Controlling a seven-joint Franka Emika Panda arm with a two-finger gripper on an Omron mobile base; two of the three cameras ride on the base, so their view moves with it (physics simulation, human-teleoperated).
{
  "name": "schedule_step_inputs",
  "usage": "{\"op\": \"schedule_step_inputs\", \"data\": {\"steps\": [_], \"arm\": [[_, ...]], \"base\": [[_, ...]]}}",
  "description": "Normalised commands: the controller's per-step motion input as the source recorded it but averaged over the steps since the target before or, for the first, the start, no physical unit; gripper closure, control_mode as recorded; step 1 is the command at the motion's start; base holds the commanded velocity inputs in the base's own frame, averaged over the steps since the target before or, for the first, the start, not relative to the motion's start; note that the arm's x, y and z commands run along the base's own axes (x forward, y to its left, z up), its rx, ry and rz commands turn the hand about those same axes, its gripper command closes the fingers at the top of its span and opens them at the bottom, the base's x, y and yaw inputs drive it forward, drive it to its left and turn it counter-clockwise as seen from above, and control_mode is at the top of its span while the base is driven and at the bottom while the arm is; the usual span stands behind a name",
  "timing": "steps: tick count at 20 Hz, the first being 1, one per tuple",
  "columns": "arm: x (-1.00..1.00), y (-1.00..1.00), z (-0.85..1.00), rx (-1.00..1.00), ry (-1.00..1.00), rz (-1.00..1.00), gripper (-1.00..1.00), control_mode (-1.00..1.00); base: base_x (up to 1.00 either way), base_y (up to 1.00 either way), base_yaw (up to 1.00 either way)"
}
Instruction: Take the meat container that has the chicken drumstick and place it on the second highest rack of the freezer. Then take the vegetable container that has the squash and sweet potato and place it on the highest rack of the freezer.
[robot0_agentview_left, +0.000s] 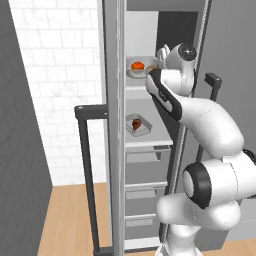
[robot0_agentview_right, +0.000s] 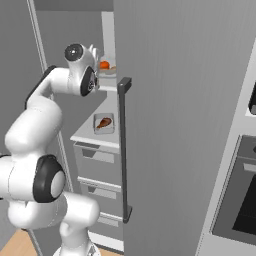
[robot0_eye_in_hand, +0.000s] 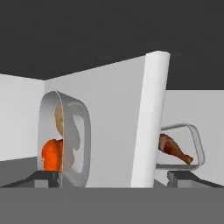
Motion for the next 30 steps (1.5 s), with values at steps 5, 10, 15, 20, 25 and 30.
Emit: {"op": "schedule_step_inputs", "data": {"steps": [5,10,15,20,25,30], "arm": [[-1.0,-0.15,0.13,0.0,0.0,-0.01,-1.0,-1.0],[-1.0,-0.16,0.0,0.0,0.02,0.0,-1.0,-1.0],[-1.0,-0.03,0.0,0.0,0.17,-0.01,-1.0,-1.0],[-1.0,0.0,0.0,0.0,0.19,-0.03,-1.0,-1.0],[-1.0,0.0,0.0,0.0,0.14,-0.04,-1.0,-1.0],[-1.0,0.0,0.0,0.0,0.02,-0.04,-1.0,-1.0]], "base": [[0.0,0.0,0.0],[0.0,0.0,0.0],[0.0,0.0,0.0],[0.0,0.0,0.0],[0.0,0.0,0.0],[0.0,0.0,0.0]]}}
